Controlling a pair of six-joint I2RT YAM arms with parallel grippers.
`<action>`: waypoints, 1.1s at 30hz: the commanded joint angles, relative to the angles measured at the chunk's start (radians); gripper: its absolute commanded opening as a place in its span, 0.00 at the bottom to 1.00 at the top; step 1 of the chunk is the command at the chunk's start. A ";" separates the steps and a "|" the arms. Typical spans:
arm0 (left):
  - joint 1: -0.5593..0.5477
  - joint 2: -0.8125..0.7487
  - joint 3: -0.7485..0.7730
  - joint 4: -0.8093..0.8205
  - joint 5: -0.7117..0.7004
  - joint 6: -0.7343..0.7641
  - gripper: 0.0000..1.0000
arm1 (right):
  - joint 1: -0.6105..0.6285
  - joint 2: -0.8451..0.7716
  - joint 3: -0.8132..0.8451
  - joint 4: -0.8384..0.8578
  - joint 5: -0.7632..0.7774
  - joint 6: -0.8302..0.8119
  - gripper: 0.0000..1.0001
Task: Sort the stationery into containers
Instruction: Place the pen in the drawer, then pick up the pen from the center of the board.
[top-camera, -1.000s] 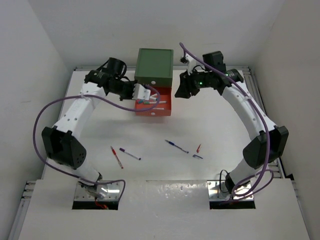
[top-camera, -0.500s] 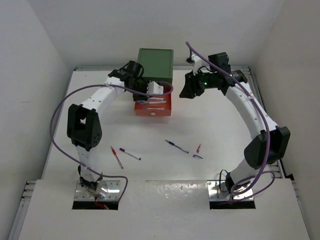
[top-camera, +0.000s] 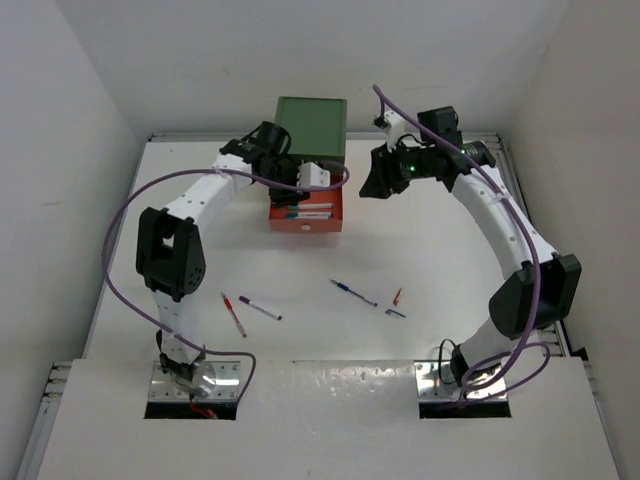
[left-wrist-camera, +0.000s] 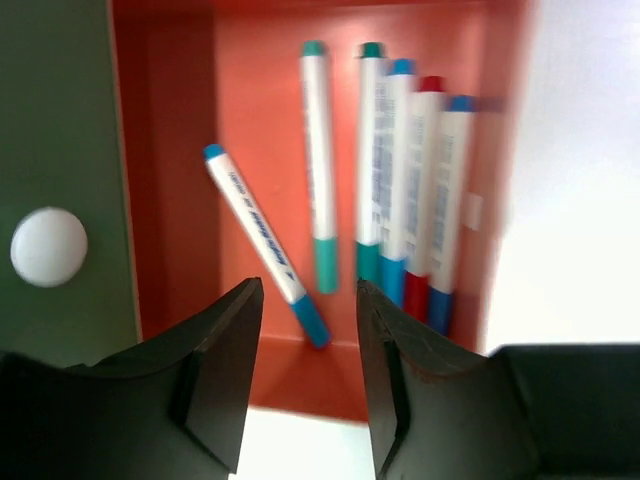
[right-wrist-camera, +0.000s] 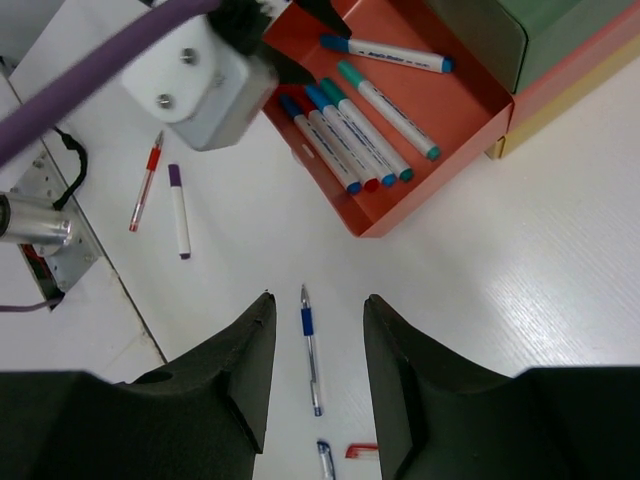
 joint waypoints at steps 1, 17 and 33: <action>0.021 -0.181 -0.019 -0.069 0.127 0.062 0.48 | -0.006 -0.069 -0.008 0.020 -0.026 0.009 0.40; -0.049 -0.749 -0.861 -0.079 0.055 0.218 0.53 | -0.017 -0.194 -0.209 0.041 0.005 0.004 0.59; -0.132 -0.567 -1.045 0.156 -0.006 0.222 0.48 | -0.041 -0.217 -0.258 0.027 0.025 -0.006 0.66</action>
